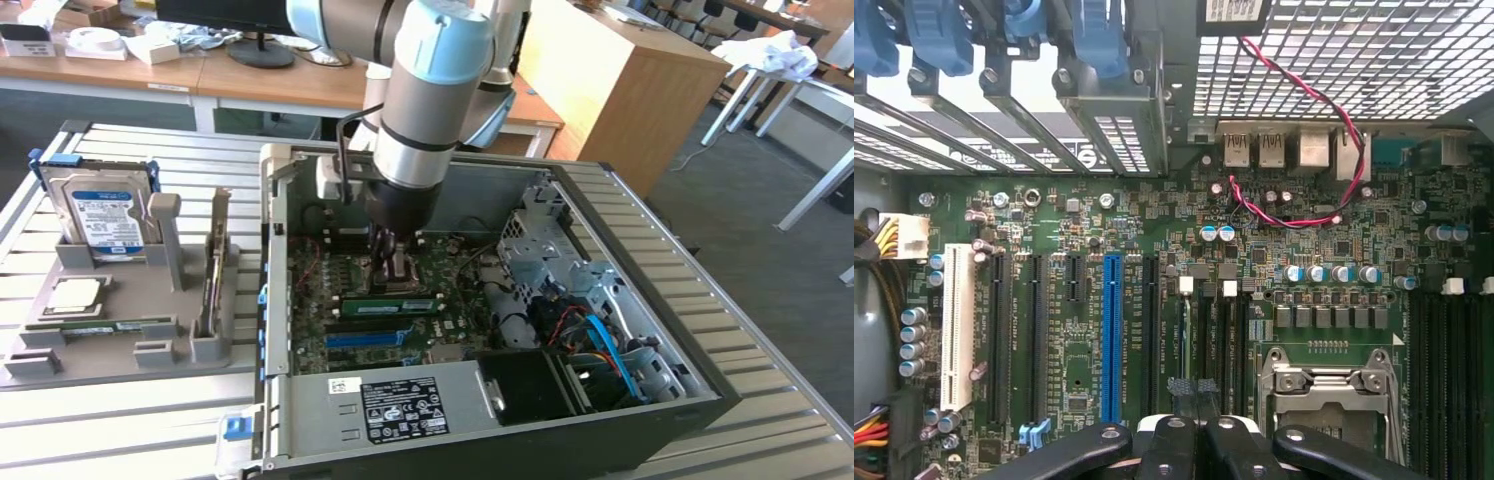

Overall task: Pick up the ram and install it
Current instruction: 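Insert the ram into the slot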

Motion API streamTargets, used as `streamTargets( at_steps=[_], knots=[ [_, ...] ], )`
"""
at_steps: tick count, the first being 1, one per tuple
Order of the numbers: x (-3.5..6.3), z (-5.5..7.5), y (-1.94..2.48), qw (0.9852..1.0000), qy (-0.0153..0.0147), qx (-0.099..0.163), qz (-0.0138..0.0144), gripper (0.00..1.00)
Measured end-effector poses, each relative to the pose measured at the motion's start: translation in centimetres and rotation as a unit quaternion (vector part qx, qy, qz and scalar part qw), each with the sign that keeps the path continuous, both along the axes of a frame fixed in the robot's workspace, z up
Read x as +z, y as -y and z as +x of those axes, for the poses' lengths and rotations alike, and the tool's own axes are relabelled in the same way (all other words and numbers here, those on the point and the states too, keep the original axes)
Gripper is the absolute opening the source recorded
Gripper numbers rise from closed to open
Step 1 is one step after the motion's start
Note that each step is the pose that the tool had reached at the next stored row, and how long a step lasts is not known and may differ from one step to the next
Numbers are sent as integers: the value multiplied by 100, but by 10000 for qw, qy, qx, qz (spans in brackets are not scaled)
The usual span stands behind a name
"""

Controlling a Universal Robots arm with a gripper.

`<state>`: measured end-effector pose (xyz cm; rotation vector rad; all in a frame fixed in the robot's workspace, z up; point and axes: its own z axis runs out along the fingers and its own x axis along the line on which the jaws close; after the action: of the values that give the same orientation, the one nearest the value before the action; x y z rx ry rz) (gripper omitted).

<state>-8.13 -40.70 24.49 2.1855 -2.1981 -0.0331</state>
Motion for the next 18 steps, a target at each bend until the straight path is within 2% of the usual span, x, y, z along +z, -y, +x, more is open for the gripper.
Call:
streamTargets(
  at_steps=[18],
  knots=[
    [-109,0,1,10000,-1,0,8,10]
  ],
)
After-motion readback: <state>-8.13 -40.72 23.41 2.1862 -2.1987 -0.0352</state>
